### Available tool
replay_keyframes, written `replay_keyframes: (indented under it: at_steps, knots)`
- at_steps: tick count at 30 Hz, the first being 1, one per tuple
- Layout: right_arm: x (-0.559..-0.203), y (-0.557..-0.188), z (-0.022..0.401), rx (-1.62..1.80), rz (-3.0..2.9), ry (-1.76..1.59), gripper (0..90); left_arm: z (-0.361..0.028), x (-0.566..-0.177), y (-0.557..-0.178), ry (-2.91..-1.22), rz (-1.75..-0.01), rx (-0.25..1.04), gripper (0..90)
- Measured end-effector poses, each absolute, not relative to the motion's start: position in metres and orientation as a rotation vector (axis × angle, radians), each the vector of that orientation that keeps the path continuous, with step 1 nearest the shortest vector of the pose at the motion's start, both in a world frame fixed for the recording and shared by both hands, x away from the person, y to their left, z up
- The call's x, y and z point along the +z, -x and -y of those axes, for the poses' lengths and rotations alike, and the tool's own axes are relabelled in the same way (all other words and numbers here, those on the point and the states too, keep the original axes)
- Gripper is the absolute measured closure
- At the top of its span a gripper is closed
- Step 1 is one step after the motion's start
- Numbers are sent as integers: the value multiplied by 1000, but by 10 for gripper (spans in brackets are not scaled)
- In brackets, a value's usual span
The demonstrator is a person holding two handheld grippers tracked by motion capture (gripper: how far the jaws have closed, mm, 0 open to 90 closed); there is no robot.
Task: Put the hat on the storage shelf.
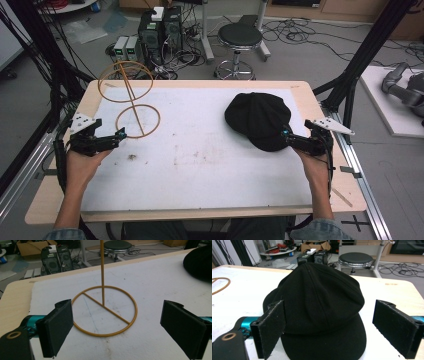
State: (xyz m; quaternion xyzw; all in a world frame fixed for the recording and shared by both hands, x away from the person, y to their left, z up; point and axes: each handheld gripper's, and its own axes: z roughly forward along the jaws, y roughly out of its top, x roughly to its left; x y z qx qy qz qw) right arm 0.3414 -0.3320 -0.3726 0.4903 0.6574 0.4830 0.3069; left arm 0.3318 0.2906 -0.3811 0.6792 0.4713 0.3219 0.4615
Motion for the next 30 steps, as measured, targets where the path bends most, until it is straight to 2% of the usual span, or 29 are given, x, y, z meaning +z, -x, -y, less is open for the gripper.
replay_keyframes:
  at_steps: [17, 30]
  knots:
    - [-370, -350, 315, 1259, -1765, -1273, 116, -296, -377, -330, -1635, -1161, 783, 114]
    - [-350, -392, 304, 1296, -1743, -1297, 116, -289, -378, -334, -1665, -1158, 767, 114]
